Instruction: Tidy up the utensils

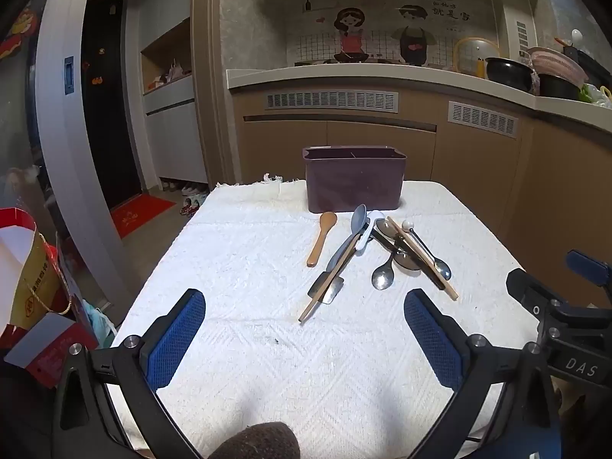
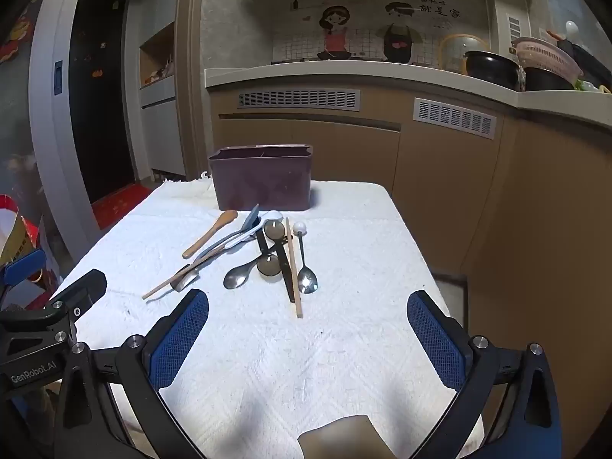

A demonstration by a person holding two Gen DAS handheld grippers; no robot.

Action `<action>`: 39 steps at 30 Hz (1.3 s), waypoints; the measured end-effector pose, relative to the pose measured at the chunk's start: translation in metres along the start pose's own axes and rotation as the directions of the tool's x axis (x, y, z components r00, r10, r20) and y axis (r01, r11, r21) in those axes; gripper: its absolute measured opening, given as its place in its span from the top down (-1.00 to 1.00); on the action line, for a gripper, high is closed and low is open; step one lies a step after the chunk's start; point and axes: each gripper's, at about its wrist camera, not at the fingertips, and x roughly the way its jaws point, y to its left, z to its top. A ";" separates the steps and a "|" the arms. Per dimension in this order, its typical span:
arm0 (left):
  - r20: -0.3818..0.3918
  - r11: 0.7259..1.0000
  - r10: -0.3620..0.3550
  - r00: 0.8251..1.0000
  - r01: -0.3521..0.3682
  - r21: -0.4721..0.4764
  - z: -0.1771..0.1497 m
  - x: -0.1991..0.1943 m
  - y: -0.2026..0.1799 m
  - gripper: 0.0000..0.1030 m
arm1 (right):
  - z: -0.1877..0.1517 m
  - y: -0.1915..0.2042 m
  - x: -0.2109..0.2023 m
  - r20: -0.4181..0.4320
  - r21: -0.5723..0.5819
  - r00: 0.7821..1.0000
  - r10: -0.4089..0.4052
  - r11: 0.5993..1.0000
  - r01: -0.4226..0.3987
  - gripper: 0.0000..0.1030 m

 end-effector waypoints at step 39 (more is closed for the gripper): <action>-0.014 1.000 0.000 1.000 0.000 0.013 0.003 -0.001 -0.005 -1.00 | -0.004 -0.002 0.003 -0.016 0.026 1.000 0.017 1.000 -0.016 -1.00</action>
